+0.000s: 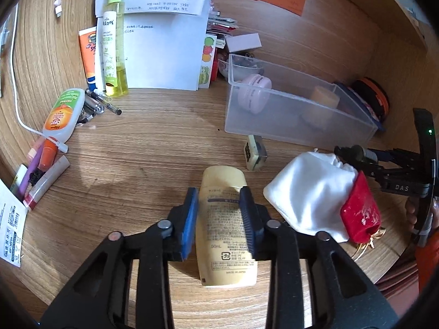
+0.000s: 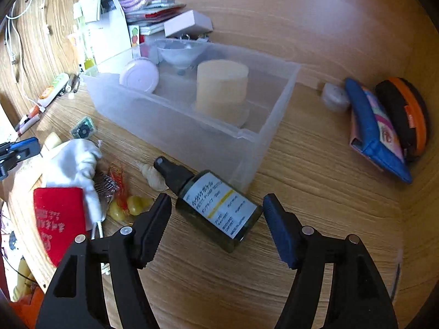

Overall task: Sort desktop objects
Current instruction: 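Grasp the yellow sunscreen tube with left tool while right grasps dark green spray bottle, then lift the tube and bottle with both tools and carry them over the box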

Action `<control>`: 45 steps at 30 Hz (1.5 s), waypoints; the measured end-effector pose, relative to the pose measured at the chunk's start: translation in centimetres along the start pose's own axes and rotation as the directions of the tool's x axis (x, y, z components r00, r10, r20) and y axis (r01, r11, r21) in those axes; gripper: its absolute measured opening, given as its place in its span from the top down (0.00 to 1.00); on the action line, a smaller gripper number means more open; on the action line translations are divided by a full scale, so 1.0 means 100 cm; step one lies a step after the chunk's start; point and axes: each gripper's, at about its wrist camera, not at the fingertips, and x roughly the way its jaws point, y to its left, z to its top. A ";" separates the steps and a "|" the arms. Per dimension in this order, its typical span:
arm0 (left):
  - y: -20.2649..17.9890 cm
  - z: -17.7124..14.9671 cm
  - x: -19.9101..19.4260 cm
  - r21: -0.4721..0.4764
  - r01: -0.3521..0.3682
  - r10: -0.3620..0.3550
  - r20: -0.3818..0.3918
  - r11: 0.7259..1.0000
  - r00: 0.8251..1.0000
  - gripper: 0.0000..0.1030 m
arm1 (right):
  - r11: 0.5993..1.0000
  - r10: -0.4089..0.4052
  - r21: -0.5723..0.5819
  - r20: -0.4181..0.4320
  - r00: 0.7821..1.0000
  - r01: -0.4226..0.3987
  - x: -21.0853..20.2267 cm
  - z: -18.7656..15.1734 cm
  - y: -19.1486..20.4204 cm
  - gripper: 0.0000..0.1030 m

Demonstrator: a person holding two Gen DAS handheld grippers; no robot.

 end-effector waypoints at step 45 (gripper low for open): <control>-0.033 0.003 0.022 0.090 -0.048 0.052 -0.045 0.995 0.998 0.76 | 0.998 0.026 0.041 0.233 0.972 -0.037 -0.076 -0.010 -0.003 0.40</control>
